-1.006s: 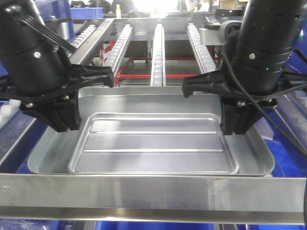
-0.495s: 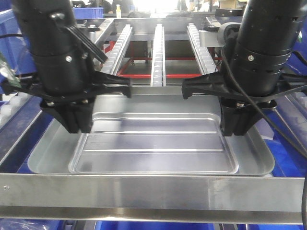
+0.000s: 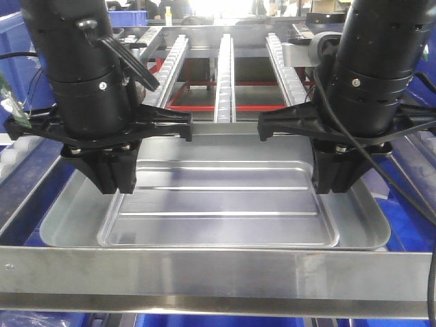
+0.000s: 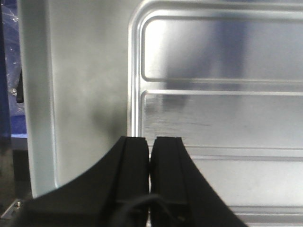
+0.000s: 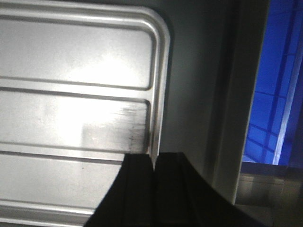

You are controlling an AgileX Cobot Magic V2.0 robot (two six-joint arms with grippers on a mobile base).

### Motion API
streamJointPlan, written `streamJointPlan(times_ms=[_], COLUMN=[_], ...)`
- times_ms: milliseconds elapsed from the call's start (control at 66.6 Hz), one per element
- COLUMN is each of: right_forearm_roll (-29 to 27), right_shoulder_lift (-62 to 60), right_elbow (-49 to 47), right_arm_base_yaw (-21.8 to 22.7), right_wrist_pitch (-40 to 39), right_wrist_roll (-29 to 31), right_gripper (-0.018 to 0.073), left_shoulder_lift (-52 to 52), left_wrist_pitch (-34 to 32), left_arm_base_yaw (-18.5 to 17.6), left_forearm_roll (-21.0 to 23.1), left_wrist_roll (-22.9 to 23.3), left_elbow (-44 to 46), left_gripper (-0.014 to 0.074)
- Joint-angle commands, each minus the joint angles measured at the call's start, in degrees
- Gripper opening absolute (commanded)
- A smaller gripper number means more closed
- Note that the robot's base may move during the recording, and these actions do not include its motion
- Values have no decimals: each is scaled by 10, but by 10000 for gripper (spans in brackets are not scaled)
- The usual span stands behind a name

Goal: Grab silver tray and place in blue box
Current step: 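Lower both grippers over the tray's side rims, then open both grippers and close them on the tray's side rims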

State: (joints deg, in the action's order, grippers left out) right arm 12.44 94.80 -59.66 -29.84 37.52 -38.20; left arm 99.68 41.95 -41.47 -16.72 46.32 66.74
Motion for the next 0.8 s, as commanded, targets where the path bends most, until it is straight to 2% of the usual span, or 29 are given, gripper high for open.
streamJointPlan(times_ms=[0,60,135,225,300,781], right_forearm_roll=[6,5,1,-5,-7,-17], right_shoulder_lift=[-21,-21,-21,-20,-18,-13], right_elbow=[-14,-14,-14,-14,-14,-14], right_arm_base_yaw=[1,1,1,1,1,1], right_wrist_pitch=[-16,-15,-15,-15,-14,-15], right_wrist_roll=[0,0,0,0,0,0], right_gripper=[85,109,179,320,388,395], left_shoulder_lift=[-24,-24,-24,-24,-24,-24], left_wrist_pitch=[-9,-10,-10,-10,-10,-5], left_arm_base_yaw=[-5,-5,-5,-5,-5,-5], left_forearm_roll=[-5,-2,-2,-2,-3,-11], left_wrist_roll=[7,7,7,7,7,6], left_elbow=[17,15,15,15,15,15], left_gripper=[-7,-7,-7,-7,-7,-6])
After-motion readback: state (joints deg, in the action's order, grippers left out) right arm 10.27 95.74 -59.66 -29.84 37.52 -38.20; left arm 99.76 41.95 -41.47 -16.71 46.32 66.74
